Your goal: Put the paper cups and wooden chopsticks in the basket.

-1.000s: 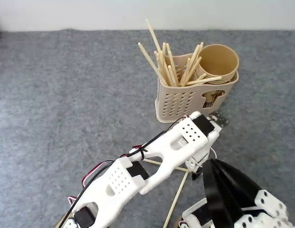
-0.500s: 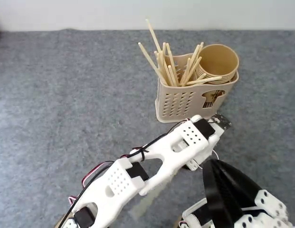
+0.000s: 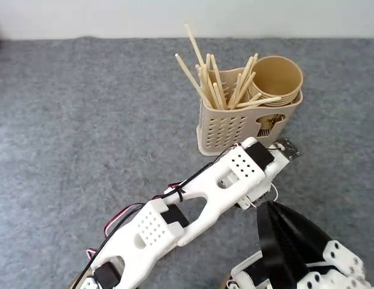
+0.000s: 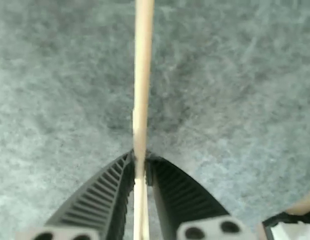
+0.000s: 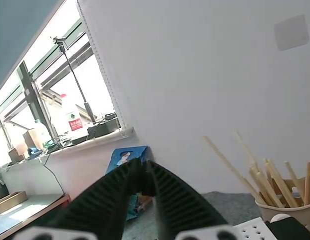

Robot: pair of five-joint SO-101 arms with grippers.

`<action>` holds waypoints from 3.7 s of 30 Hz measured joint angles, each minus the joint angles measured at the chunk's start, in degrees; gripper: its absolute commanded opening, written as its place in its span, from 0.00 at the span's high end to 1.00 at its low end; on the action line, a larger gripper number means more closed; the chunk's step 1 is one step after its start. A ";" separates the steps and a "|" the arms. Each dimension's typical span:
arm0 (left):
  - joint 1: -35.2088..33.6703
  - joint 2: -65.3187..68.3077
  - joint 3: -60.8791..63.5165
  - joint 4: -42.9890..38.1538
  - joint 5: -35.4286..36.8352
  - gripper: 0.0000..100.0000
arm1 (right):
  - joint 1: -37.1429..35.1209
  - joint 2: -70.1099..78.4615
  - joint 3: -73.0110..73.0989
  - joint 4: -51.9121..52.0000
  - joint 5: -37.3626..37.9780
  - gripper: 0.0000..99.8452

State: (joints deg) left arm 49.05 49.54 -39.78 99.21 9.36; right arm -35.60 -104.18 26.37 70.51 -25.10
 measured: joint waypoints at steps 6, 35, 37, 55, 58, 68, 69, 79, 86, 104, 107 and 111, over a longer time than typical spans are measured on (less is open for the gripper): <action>-4.92 0.00 -3.16 0.26 -1.32 0.99 | 0.00 0.00 0.00 0.00 0.00 0.99; -15.12 -30.33 -6.51 -1.49 -6.24 0.99 | 0.00 0.00 5.71 -25.93 6.68 0.99; -17.32 -33.58 -6.51 -2.55 -6.15 0.99 | 0.00 0.00 5.71 -25.93 6.68 0.99; -23.91 -52.57 -6.51 -19.34 0.70 0.99 | 0.00 0.00 17.23 -18.29 6.68 0.99; -23.91 -52.66 -6.51 -24.97 5.10 0.99 | 0.00 0.00 17.32 -17.05 6.68 0.99; -25.41 -47.47 -2.55 -42.81 17.05 0.99 | 0.00 0.00 16.26 -11.34 6.95 0.99; -25.67 -46.68 -1.23 -44.48 18.11 0.99 | 0.00 0.00 15.21 -10.29 7.03 0.99; -27.60 -42.64 18.11 -62.24 22.07 0.99 | 0.18 0.00 8.53 -3.87 9.05 0.99; -27.78 -42.64 29.36 -66.64 19.16 0.92 | 11.87 0.00 8.53 -3.87 9.93 0.99; -25.85 -61.98 29.80 -41.14 18.02 0.77 | 24.62 0.00 8.53 -4.84 10.11 0.99; -25.85 -64.44 29.80 -34.02 16.97 0.77 | 24.62 0.00 8.53 -4.84 10.11 0.99; -25.85 -67.60 29.80 -23.65 10.55 0.77 | 24.62 0.00 8.53 -4.84 10.11 0.99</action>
State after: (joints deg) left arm 23.21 -18.07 -9.98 75.56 19.91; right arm -10.99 -104.18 34.90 65.67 -14.99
